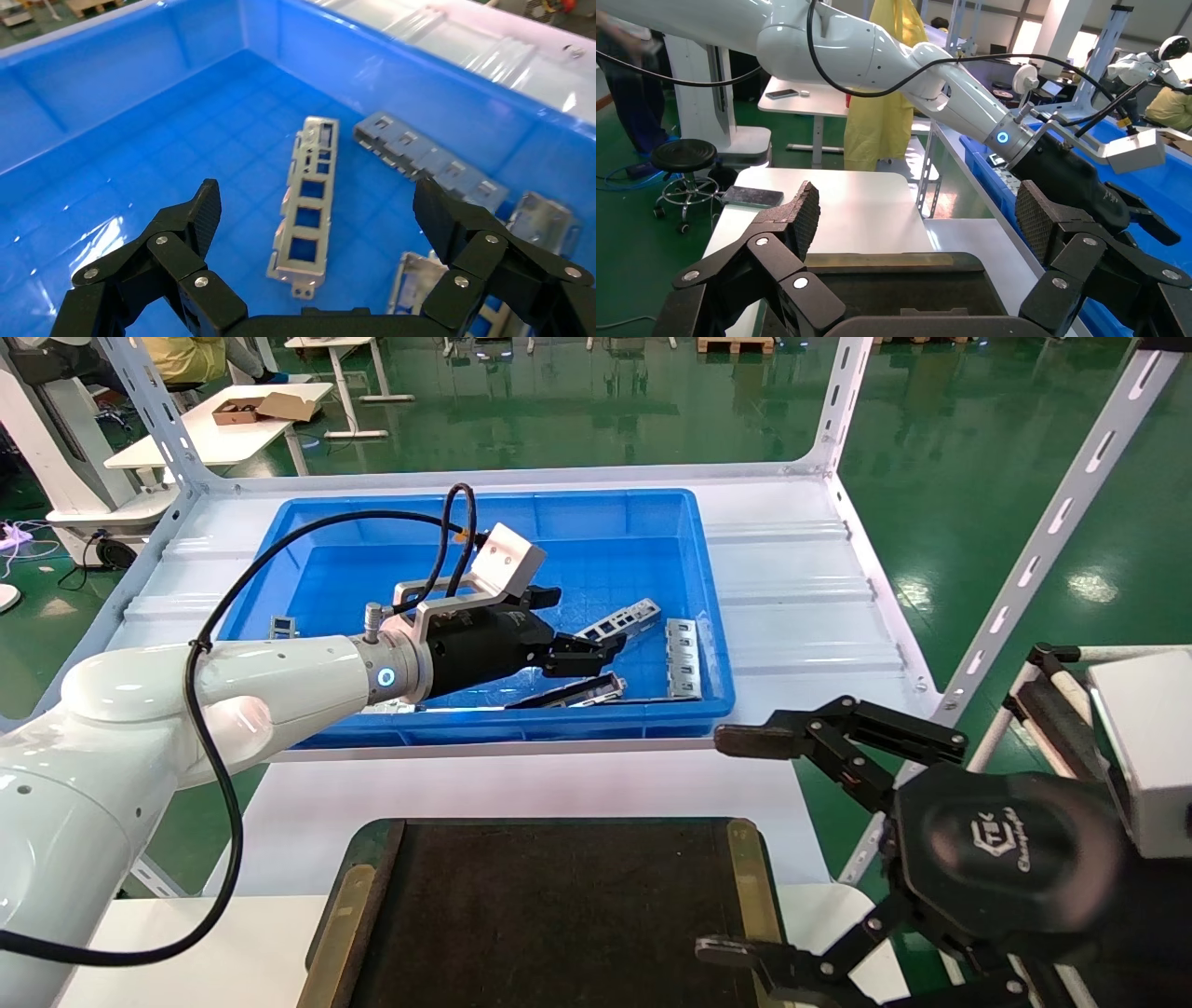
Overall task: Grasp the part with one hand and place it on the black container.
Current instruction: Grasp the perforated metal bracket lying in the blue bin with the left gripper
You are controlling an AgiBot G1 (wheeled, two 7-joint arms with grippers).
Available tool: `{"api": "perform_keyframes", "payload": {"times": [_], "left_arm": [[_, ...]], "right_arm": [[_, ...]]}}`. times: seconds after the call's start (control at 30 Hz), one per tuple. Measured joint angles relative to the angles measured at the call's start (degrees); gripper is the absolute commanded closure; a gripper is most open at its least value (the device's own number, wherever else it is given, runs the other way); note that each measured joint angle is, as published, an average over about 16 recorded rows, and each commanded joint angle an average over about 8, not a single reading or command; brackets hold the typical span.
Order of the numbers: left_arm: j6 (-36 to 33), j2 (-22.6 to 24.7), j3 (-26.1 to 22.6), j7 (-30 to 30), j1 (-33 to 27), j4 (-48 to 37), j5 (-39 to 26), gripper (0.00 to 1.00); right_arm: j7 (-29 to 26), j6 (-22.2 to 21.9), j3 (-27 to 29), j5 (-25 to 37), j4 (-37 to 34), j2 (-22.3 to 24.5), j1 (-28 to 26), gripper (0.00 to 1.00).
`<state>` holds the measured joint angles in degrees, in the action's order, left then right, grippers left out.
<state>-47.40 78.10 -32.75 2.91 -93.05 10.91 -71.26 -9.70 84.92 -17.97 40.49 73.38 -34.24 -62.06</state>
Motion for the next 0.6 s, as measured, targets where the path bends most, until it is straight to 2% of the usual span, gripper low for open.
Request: {"api": "perform_keyframes", "payload": {"times": [0.03, 0.07, 0.1, 0.13, 0.6], "left_arm": [[0.3, 0.0, -0.3, -0.2, 0.1, 0.1, 0.1, 0.78], [0.7, 0.0, -0.6, -0.5, 0.2, 0.2, 0.3, 0.89], [1.0, 0.1, -0.9, -0.8, 0.3, 0.3, 0.4, 0.97], [1.3, 0.1, -1.3, -1.0, 0.4, 0.4, 0.6, 1.00], [5.1, 0.1, -6.1, -5.7, 1.8, 2.2, 3.5, 1.00]], "right_arm": [[0.0, 0.0, 0.0, 0.0, 0.0, 0.0, 0.0, 0.97], [0.0, 0.0, 0.0, 0.0, 0.0, 0.0, 0.0, 1.00], [0.0, 0.0, 0.0, 0.0, 0.0, 0.0, 0.0, 1.00], [0.0, 0.0, 0.0, 0.0, 0.0, 0.0, 0.0, 1.00], [0.0, 0.0, 0.0, 0.0, 0.0, 0.0, 0.0, 1.00]]}}
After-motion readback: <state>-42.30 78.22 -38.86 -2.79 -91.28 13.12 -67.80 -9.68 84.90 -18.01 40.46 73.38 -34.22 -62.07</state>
